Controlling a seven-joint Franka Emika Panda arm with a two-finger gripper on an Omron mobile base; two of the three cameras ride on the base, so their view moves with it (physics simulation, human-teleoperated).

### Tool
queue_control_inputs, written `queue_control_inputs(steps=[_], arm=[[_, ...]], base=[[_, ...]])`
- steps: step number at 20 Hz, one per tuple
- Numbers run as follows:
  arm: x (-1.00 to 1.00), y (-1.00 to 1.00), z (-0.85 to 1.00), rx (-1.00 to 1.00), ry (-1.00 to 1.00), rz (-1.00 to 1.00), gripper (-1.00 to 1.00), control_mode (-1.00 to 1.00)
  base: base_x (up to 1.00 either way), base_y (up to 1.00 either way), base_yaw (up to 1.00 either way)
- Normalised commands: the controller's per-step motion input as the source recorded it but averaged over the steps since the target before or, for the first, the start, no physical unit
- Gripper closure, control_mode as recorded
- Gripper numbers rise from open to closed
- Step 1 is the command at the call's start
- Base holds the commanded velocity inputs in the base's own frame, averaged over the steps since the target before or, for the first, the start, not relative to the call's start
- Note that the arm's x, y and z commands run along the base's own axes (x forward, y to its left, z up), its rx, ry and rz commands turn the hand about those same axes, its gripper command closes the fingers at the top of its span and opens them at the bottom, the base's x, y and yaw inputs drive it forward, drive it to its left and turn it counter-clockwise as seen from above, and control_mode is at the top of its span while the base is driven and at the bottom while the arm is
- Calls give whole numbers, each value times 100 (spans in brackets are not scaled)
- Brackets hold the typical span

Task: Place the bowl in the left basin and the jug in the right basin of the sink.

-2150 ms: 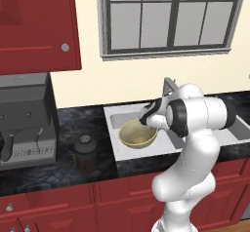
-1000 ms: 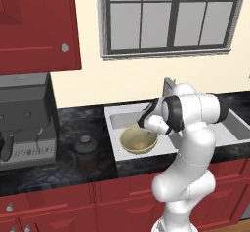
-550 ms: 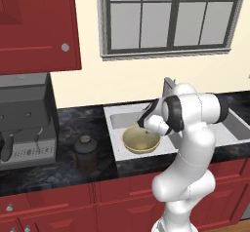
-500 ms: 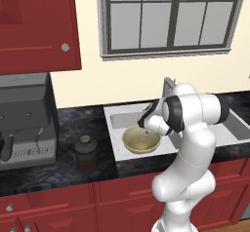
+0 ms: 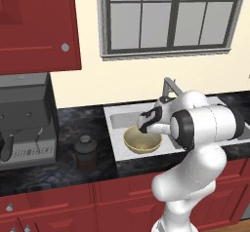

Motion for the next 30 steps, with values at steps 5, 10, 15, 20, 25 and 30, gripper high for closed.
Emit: queue_control_inputs(steps=[5, 10, 15, 20, 25, 30], arm=[[-23, 39, 54, 3, 1, 0, -100, -100], [-42, 1, 74, 9, 2, 1, -100, -100], [-55, 6, 65, 7, 1, 9, -100, -100], [-68, 30, 33, 1, 3, 12, -100, -100], [-64, 46, 30, -4, 0, 13, -100, -100], [-55, 26, 39, -2, -19, 12, -100, -100]], base=[[0, 0, 0], [0, 0, 0], [0, 0, 0], [0, 0, 0], [0, 0, 0], [0, 0, 0]])
